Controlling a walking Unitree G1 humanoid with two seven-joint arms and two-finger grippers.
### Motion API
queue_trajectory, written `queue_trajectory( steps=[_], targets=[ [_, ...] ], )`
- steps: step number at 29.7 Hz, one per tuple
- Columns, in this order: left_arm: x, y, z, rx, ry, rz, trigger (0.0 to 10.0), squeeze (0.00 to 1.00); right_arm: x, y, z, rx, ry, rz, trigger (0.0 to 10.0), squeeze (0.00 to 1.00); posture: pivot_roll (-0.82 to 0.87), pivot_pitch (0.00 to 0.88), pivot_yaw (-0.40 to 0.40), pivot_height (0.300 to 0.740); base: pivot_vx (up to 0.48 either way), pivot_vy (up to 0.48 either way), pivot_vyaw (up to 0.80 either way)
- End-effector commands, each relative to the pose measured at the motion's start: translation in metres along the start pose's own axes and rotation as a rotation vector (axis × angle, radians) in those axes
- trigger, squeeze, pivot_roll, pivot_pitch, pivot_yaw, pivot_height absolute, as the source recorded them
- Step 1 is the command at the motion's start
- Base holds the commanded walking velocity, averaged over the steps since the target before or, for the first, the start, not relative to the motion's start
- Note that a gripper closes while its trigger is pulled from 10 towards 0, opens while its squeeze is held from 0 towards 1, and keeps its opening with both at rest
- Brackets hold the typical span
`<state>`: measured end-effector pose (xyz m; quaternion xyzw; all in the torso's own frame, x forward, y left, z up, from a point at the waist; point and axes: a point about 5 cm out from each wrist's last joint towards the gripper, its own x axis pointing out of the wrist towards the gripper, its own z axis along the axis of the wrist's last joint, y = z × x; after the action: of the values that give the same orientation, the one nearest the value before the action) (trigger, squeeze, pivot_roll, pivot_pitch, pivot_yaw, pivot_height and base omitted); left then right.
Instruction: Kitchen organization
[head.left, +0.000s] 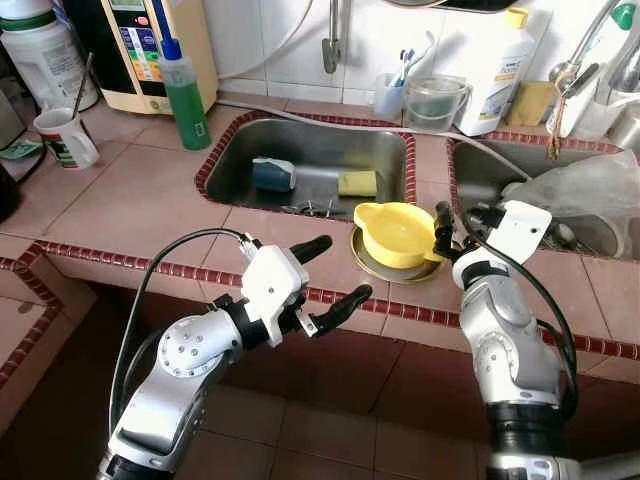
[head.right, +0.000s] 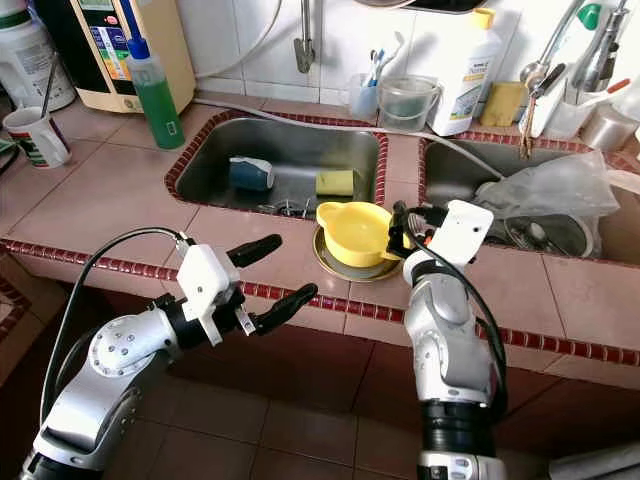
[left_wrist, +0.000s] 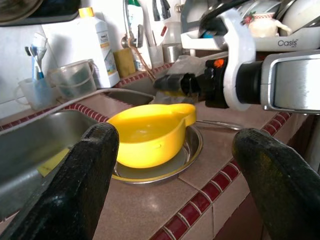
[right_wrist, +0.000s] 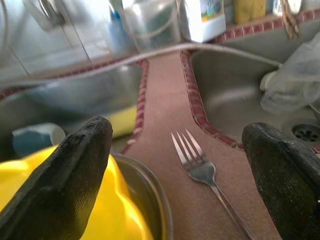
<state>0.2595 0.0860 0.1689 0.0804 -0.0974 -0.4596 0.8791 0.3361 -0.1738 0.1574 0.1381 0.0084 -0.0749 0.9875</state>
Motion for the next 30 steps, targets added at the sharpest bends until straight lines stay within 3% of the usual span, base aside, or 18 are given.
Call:
queue_trajectory(
  steps=[1, 12, 30],
  targets=[
    [0.001, -0.001, 0.003, 0.011, -0.003, -0.008, 10.0, 0.00, 0.003, 0.000, 0.001, -0.015, 0.028, 0.002, 10.0, 0.00, -0.09, 0.091, -0.007, 0.740, 0.000, 0.000, 0.00],
    [0.001, -0.001, 0.003, 0.007, -0.005, 0.001, 10.0, 0.00, 0.010, 0.003, 0.006, -0.081, 0.057, 0.064, 10.0, 0.00, -0.09, 0.094, -0.019, 0.740, 0.000, 0.000, 0.00],
    [0.001, -0.010, 0.002, -0.008, -0.008, -0.018, 10.0, 0.00, 0.009, 0.007, -0.005, -0.214, 0.214, 0.207, 10.0, 0.00, -0.09, 0.086, -0.038, 0.740, 0.000, 0.000, 0.00]
  ],
)
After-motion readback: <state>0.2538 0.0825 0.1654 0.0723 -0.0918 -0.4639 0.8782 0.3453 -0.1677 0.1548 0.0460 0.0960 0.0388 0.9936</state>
